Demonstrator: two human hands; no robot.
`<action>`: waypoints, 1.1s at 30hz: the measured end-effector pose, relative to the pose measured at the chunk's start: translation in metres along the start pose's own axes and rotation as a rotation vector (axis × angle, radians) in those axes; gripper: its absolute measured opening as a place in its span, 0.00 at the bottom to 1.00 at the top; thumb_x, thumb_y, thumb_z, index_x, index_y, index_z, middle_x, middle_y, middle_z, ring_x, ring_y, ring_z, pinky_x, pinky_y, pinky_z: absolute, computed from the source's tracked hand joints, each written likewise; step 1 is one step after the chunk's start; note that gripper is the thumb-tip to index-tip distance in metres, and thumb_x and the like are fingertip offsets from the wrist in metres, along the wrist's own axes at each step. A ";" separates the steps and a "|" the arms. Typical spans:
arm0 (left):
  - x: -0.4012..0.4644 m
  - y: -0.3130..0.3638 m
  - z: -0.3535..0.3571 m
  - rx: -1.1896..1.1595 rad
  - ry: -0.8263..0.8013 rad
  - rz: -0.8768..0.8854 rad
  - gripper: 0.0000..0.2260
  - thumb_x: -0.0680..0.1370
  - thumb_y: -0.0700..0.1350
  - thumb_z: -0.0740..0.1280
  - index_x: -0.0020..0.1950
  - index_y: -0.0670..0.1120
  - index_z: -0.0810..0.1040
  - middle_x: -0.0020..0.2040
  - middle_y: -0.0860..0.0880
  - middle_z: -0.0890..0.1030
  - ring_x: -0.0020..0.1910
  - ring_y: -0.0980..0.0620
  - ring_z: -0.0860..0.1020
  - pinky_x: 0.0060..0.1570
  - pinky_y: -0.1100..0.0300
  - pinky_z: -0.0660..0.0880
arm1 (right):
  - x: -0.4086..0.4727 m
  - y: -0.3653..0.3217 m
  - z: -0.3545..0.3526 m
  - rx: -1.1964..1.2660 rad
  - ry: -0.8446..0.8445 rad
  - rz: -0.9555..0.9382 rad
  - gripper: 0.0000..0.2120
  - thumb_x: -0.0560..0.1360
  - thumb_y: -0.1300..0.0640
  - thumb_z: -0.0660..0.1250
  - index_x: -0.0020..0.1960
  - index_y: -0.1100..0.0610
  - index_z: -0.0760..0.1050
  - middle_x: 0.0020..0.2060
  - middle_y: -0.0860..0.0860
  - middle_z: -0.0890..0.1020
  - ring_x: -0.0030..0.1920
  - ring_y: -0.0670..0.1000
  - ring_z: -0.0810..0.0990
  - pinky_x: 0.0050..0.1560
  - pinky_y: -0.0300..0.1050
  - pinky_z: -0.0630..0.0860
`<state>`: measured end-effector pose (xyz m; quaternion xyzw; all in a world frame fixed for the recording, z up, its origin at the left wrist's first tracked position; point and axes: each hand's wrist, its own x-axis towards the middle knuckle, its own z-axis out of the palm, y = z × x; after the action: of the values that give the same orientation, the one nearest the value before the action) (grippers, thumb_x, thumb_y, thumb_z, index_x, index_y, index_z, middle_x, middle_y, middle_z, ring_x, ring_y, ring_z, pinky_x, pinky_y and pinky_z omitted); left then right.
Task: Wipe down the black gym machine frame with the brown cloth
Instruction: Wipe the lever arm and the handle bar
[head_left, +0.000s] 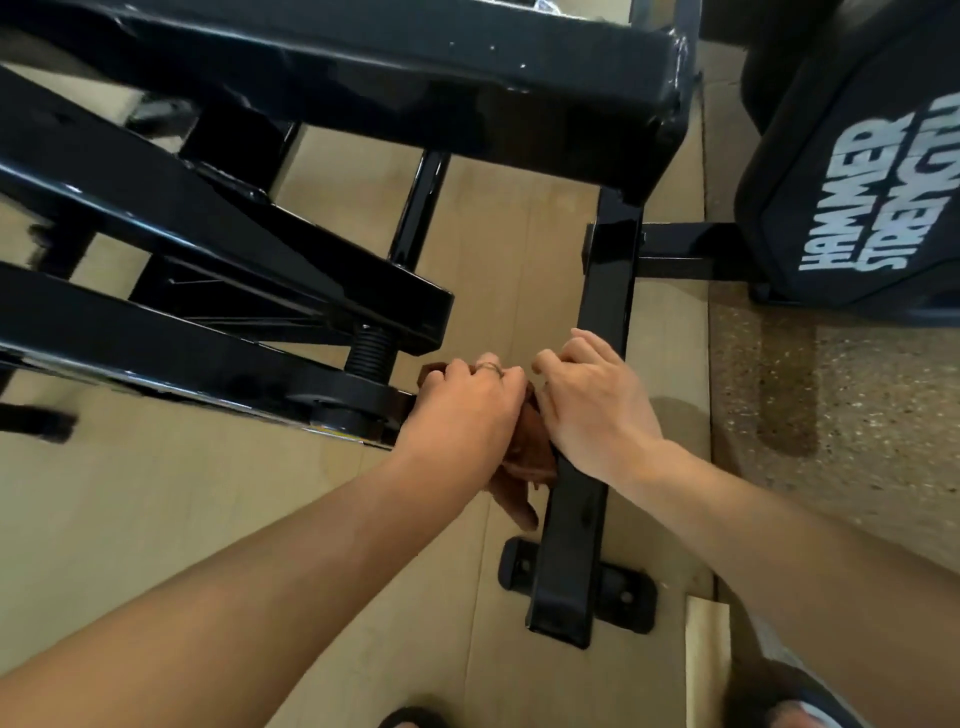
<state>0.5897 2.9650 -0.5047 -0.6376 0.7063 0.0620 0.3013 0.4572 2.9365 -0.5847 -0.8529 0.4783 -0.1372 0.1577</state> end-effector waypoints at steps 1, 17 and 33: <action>0.007 0.001 -0.006 -0.030 -0.041 -0.039 0.25 0.75 0.49 0.75 0.66 0.47 0.66 0.62 0.44 0.72 0.60 0.40 0.74 0.57 0.44 0.75 | 0.000 -0.002 0.001 -0.022 -0.018 -0.015 0.07 0.79 0.57 0.63 0.52 0.56 0.79 0.43 0.52 0.82 0.55 0.56 0.79 0.76 0.51 0.66; -0.051 -0.016 0.001 0.359 0.053 0.202 0.29 0.80 0.51 0.70 0.75 0.43 0.63 0.75 0.37 0.65 0.75 0.33 0.63 0.75 0.37 0.61 | -0.011 -0.029 -0.033 -0.213 -0.538 0.032 0.24 0.85 0.51 0.52 0.80 0.55 0.62 0.80 0.54 0.62 0.83 0.56 0.44 0.81 0.58 0.39; -0.126 -0.121 -0.064 0.217 0.284 0.162 0.30 0.78 0.45 0.71 0.76 0.45 0.60 0.75 0.40 0.66 0.75 0.39 0.65 0.75 0.45 0.66 | -0.065 -0.118 -0.081 0.951 -0.461 0.762 0.36 0.81 0.63 0.58 0.83 0.41 0.52 0.82 0.47 0.57 0.81 0.53 0.55 0.78 0.53 0.55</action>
<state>0.6822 3.0223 -0.3533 -0.5449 0.7932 -0.0808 0.2597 0.4845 3.0389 -0.4688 -0.4683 0.5881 -0.0820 0.6543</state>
